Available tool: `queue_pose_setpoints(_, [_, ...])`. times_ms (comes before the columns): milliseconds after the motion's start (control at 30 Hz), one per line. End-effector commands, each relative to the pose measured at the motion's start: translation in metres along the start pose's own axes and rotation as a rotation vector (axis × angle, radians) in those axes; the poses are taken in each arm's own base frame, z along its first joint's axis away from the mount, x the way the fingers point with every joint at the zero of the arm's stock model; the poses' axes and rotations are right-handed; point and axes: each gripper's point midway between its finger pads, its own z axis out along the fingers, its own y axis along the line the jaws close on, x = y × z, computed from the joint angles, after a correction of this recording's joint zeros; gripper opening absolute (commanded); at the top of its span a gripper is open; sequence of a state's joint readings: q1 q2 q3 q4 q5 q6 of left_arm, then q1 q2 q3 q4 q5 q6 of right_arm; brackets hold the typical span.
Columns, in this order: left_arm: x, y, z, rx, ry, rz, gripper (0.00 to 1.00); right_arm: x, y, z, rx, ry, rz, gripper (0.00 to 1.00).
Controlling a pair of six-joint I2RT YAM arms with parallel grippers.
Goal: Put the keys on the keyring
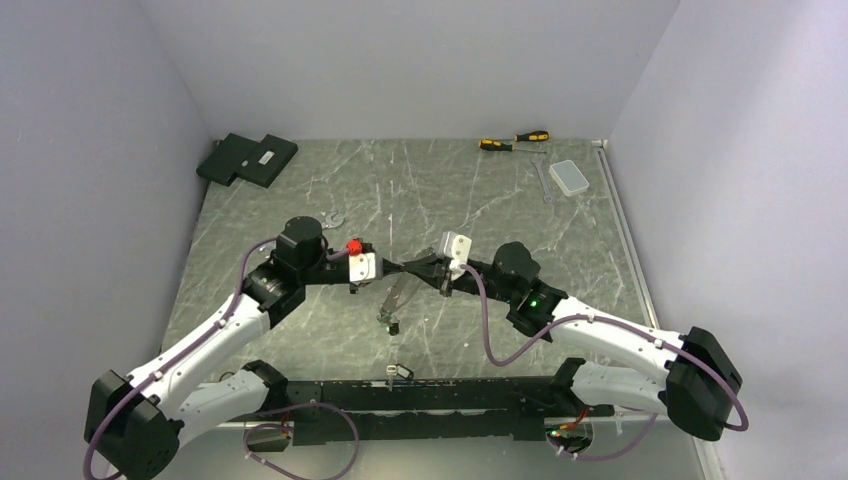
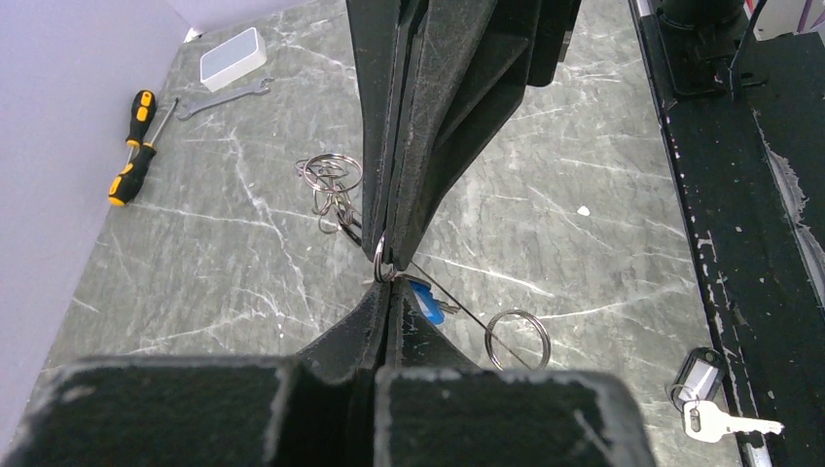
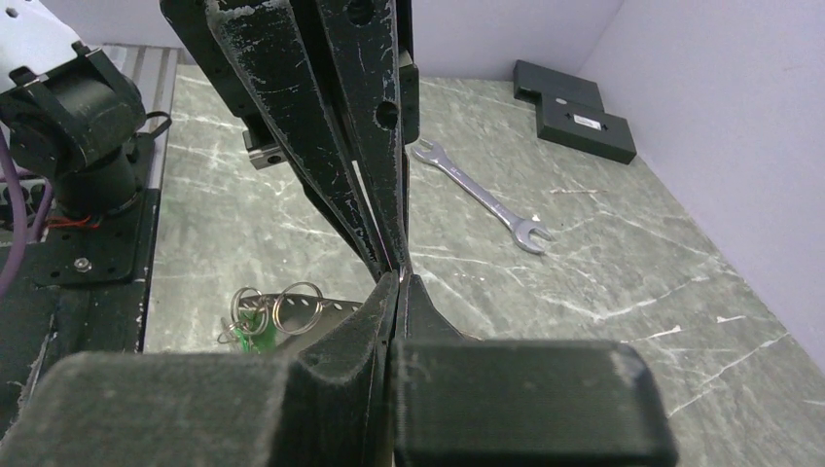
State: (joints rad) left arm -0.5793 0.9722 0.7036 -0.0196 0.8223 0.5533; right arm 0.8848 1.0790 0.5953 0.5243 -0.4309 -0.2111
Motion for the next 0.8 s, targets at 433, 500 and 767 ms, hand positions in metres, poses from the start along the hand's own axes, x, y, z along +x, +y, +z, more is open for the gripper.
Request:
queue_pose_setpoints(433, [-0.024, 0.011, -0.009, -0.062, -0.048, 0.077, 0.34, -0.025, 0.007, 0.002, -0.055, -0.075, -0.023, 0.0])
queue_pose_setpoints(500, [-0.026, 0.011, -0.01, -0.065, -0.054, 0.084, 0.35, -0.025, 0.01, 0.002, -0.072, -0.072, -0.025, 0.0])
queue_pose_setpoints(767, [-0.037, 0.003, -0.012, -0.023, -0.11, 0.103, 0.4, -0.029, 0.013, 0.001, -0.089, -0.089, -0.03, 0.0])
